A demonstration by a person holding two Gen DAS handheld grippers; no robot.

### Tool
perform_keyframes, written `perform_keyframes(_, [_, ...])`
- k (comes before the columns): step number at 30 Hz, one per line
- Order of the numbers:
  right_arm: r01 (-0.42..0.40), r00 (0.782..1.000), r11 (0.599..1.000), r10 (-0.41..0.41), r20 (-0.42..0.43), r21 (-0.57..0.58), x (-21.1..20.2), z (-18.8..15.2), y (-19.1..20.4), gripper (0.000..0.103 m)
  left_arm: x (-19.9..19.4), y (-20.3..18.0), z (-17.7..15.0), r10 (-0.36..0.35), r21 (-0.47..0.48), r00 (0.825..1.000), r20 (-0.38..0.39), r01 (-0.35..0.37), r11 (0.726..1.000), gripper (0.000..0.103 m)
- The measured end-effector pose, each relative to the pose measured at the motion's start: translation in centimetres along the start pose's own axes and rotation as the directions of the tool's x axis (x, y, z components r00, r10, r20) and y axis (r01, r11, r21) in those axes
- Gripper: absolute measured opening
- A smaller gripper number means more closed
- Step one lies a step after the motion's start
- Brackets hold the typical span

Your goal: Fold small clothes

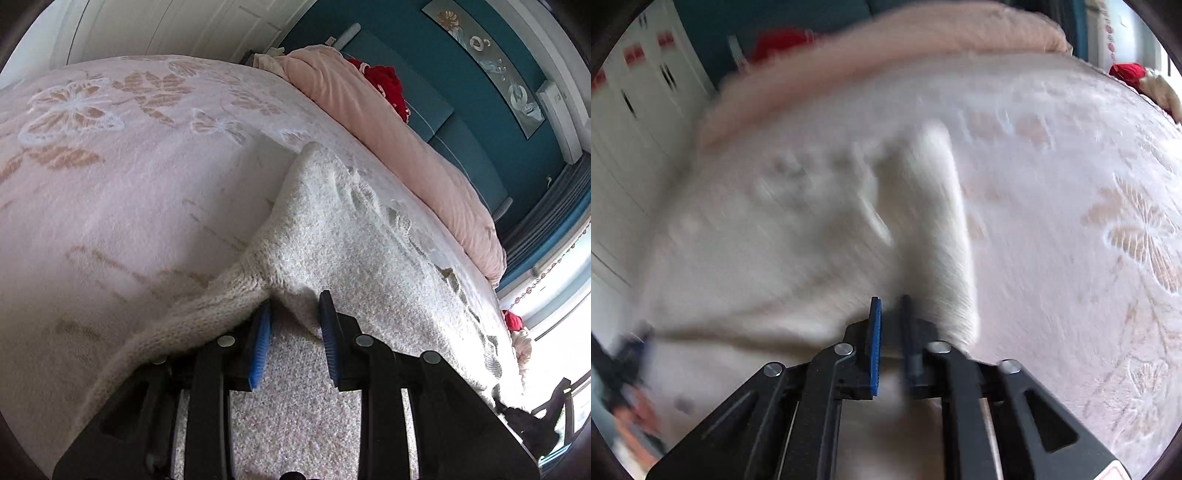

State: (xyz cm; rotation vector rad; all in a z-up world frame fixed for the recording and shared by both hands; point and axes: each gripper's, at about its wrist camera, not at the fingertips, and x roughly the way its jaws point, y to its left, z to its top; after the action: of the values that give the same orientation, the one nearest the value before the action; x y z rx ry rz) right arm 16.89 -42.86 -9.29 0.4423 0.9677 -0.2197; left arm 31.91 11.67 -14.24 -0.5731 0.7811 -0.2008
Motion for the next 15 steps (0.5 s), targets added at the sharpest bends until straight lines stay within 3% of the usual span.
perform_keyframes(2, [-0.045,0.998,0.997,0.043,0.036,0.06,-1.6,-0.1,-0.4,0.009,-0.1,-0.1,0.2,0.001,-0.005,1.0,-0.012,-0.001,1.0,0.025])
perform_keyframes(5, [-0.166,0.982,0.98,0.155,0.105,0.107,-4.9,-0.2,-0.7,0.029,-0.2,0.0,0.7,-0.005,-0.028,0.999,-0.046,0.003,1.0,0.026])
perform_keyframes(9, [-0.28,0.96,0.945,0.276,0.043,0.173,-3.6,0.6,-1.4,0.037,-0.5,-0.1,1.5,-0.002,-0.048,0.995,-0.099,-0.003,0.999,0.029])
perform_keyframes(12, [-0.274,0.961,0.938,0.273,0.035,0.213,-1.3,2.0,-1.0,0.051,-0.7,0.1,2.2,0.02,-0.099,0.994,-0.11,-0.031,0.995,0.029])
perform_keyframes(13, [-0.268,0.963,0.936,0.267,0.033,0.228,-0.6,2.2,-0.9,0.049,-0.7,0.0,2.5,0.039,-0.1,0.993,-0.115,-0.05,0.994,0.029])
perform_keyframes(14, [-0.262,0.964,0.935,0.264,0.022,0.24,0.3,2.6,-0.8,0.04,-0.6,-0.1,2.6,0.052,-0.089,0.991,-0.123,-0.063,0.994,0.029])
perform_keyframes(15, [-0.262,0.963,0.932,0.269,0.007,0.251,1.2,3.2,-0.6,0.003,-0.3,-0.5,2.7,0.08,-0.052,0.987,-0.138,-0.088,0.995,0.028])
